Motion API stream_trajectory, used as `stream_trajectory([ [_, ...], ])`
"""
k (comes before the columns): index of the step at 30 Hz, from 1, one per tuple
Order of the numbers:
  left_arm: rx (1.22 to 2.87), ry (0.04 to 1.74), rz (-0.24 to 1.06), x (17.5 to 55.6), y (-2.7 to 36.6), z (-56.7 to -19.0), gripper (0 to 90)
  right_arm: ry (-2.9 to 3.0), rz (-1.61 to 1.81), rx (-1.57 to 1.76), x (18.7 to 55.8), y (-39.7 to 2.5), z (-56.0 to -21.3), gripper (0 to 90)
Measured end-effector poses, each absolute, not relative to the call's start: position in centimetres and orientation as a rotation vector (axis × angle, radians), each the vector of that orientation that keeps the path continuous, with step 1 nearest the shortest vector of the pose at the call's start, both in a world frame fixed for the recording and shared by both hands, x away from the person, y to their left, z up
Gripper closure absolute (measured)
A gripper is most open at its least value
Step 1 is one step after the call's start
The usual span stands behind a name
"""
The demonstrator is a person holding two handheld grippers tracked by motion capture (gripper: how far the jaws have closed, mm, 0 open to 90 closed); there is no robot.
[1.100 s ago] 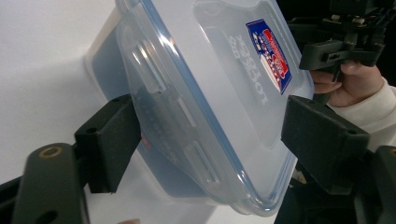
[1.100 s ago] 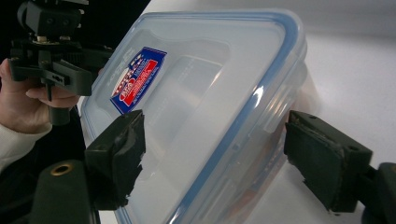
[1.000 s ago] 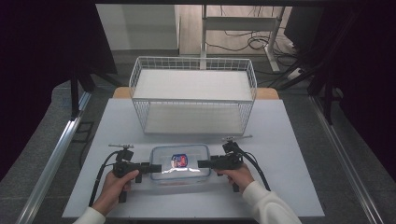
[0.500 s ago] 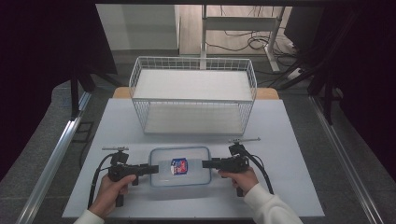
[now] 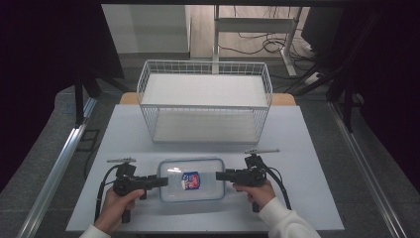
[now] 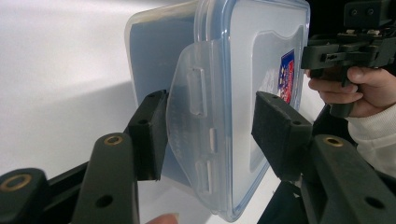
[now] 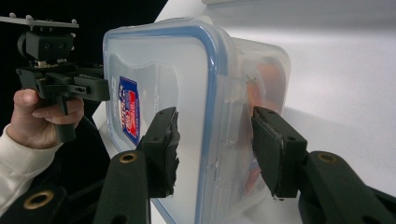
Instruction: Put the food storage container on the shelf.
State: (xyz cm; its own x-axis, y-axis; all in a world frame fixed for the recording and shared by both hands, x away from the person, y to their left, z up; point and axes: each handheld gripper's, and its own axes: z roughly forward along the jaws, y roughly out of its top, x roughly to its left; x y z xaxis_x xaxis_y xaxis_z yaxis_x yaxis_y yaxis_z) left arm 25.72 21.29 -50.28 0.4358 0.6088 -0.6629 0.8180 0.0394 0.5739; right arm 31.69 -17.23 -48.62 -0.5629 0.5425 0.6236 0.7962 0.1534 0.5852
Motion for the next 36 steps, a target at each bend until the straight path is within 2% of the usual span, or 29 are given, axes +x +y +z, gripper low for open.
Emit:
stream_trajectory([
  [21, 1.682, 1.195, -0.204, 26.6, 20.4, -48.6, 49.4, -2.189, -1.436, -1.281, 32.0, -18.4, -47.0, 51.6],
  [36, 1.694, 1.166, -0.195, 29.3, 20.0, -48.1, 49.6, -2.212, -1.465, -1.280, 33.9, -18.8, -46.3, 51.6],
])
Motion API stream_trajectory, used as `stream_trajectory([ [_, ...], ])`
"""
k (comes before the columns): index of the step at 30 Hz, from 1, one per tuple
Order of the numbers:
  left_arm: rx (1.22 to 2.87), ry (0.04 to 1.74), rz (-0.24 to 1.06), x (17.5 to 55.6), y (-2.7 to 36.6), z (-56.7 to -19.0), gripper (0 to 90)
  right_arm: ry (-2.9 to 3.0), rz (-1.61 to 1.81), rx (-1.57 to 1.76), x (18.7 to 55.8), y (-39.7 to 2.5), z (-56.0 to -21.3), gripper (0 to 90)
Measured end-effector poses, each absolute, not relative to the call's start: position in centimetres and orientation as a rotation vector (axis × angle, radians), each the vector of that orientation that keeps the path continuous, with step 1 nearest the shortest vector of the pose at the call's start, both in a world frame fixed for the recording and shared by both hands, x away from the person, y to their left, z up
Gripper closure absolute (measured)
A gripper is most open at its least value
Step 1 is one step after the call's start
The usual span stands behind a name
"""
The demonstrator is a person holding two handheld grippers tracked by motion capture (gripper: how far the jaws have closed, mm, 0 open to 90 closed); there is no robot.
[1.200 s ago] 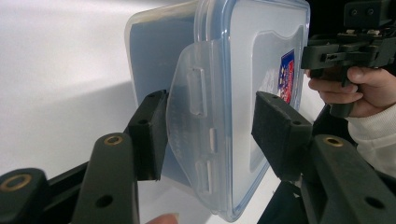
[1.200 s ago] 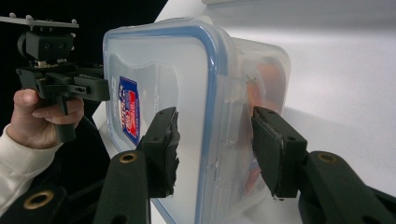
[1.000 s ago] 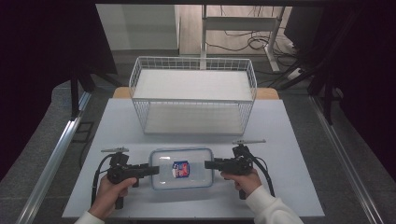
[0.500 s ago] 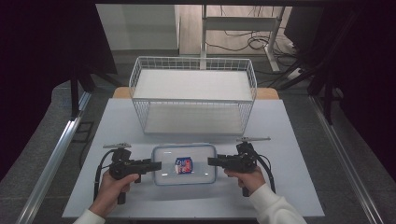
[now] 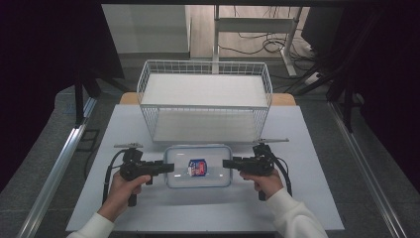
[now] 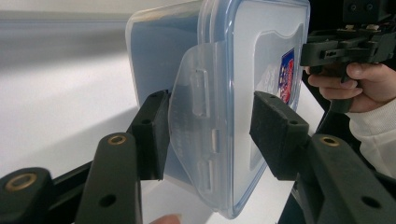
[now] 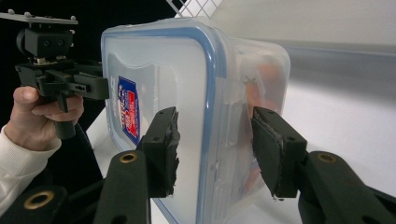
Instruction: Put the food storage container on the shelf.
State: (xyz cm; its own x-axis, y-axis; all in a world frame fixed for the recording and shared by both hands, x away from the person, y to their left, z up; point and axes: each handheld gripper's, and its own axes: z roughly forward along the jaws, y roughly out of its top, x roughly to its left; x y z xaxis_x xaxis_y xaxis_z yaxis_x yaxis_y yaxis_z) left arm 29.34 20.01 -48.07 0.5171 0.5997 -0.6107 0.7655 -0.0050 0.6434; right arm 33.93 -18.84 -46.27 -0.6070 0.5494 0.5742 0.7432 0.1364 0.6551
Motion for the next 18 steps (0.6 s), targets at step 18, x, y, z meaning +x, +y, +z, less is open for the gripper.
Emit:
stream_trajectory([
  [18, 1.689, 1.152, -0.220, 36.6, 20.2, -48.9, 49.6, -2.216, -1.486, -1.322, 39.7, -18.8, -46.7, 51.7],
])
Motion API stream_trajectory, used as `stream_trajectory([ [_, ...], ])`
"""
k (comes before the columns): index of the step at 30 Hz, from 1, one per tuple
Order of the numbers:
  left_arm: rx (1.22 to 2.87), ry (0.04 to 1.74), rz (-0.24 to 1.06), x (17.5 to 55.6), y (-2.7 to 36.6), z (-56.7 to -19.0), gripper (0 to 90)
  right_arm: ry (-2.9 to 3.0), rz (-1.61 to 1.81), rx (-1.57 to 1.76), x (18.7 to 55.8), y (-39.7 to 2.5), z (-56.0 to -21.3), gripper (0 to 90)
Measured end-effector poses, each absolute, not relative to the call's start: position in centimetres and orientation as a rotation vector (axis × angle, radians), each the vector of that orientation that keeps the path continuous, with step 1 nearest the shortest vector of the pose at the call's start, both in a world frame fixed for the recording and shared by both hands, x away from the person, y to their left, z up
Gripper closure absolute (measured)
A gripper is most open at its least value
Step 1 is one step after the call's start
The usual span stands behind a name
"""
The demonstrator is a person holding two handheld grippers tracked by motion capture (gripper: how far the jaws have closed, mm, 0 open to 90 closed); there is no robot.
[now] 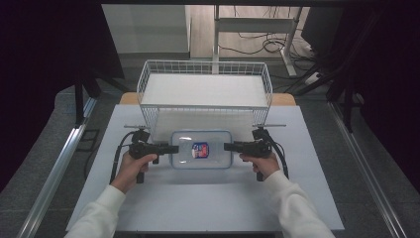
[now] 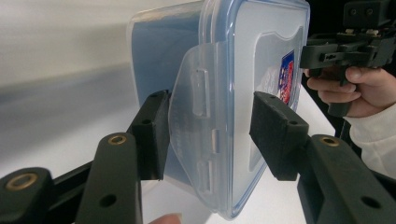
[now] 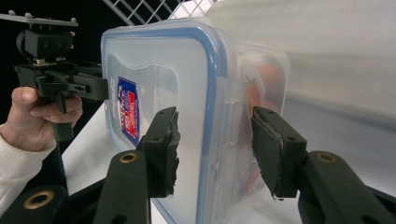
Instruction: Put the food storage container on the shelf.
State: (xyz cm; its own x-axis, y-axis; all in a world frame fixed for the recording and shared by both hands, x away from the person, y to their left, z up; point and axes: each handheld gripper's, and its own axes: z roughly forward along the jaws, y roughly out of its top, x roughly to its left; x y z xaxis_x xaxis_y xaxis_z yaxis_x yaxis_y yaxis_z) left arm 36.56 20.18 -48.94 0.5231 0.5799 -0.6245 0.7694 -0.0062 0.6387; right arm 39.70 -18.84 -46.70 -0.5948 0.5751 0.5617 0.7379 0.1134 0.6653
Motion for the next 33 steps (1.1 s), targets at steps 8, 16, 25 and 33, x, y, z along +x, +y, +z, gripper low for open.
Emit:
stream_trajectory([
  [8, 1.704, 1.118, -0.225, 39.5, 19.9, -49.7, 49.6, -2.214, -1.508, -1.351, 42.2, -19.1, -47.4, 51.5],
  [16, 1.679, 1.143, -0.242, 40.9, 20.1, -50.7, 49.6, -2.206, -1.504, -1.388, 43.2, -19.0, -48.0, 51.2],
  [25, 1.638, 1.169, -0.260, 41.3, 20.2, -51.3, 49.5, -2.204, -1.502, -1.436, 43.7, -18.7, -48.4, 51.2],
  [33, 1.573, 1.209, -0.265, 41.9, 20.2, -51.9, 48.8, -2.103, -1.521, -1.520, 44.0, -18.8, -49.1, 50.6],
])
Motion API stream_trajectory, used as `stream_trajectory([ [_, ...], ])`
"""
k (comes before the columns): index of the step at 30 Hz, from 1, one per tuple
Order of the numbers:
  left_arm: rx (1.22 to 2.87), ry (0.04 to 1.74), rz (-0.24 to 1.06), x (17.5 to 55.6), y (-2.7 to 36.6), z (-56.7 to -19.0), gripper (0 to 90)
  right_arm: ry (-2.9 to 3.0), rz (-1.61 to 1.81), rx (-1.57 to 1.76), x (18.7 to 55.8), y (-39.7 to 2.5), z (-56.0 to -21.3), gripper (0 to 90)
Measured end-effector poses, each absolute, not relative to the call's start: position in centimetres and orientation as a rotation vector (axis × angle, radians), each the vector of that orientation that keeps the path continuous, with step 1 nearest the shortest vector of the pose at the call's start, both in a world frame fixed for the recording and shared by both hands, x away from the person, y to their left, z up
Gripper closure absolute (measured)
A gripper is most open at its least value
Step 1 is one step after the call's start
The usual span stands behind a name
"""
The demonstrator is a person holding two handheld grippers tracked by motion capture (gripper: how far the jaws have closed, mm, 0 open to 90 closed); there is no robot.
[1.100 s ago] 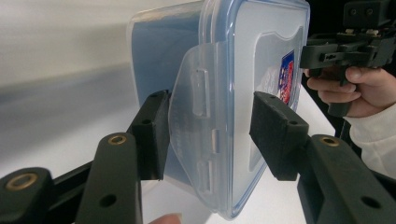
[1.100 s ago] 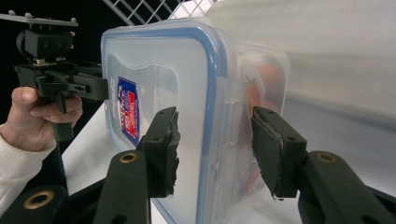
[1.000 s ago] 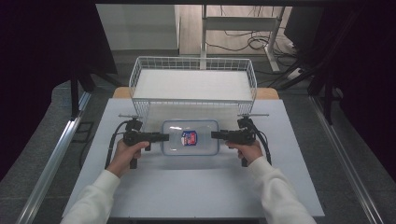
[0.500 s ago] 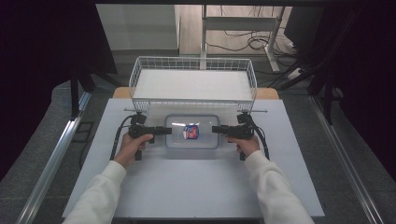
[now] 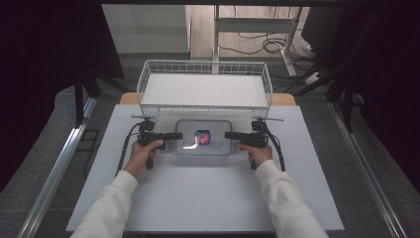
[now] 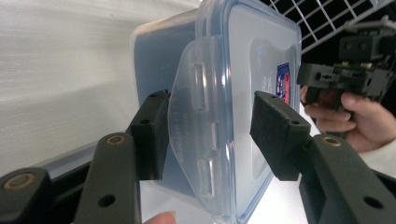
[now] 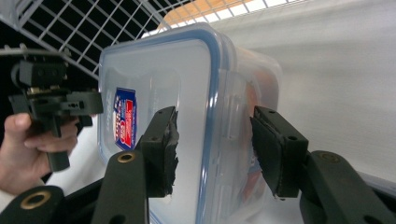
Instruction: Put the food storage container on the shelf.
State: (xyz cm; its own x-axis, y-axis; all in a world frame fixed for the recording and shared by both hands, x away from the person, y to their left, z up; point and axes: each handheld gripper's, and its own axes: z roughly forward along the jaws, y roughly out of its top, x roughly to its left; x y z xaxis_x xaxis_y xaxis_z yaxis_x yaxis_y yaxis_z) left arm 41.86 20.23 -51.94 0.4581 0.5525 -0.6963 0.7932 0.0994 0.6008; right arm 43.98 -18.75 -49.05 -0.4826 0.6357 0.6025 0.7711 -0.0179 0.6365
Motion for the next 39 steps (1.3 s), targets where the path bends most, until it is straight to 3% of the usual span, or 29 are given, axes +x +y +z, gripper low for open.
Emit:
stream_trajectory([
  [15, 1.554, 1.259, -0.178, 41.6, 19.5, -51.7, 45.5, -2.077, -1.582, -1.641, 43.9, -18.2, -49.4, 48.0],
  [19, 1.601, 1.244, -0.088, 40.9, 18.7, -50.8, 36.0, -2.163, -1.618, -1.673, 43.1, -17.7, -48.8, 38.6],
  [24, 1.680, 1.203, 0.054, 38.9, 18.3, -49.1, 25.3, -2.284, -1.671, -1.631, 41.2, -17.8, -47.5, 36.3],
  [26, 1.717, 1.169, 0.099, 37.9, 18.2, -48.4, 25.2, -2.335, -1.683, -1.586, 40.3, -18.1, -46.9, 36.3],
  [34, 1.793, 1.077, 0.124, 33.1, 18.1, -47.3, 24.9, -2.555, -1.645, -1.326, 36.2, -18.2, -45.5, 40.5],
  [37, 1.817, 1.066, 0.128, 31.7, 18.3, -47.5, 25.0, -2.615, -1.610, -1.252, 35.0, -17.8, -45.7, 46.5],
  [39, 1.835, 1.058, 0.131, 30.7, 18.5, -47.8, 24.8, -2.686, -1.564, -1.202, 34.3, -17.4, -46.0, 55.1],
])
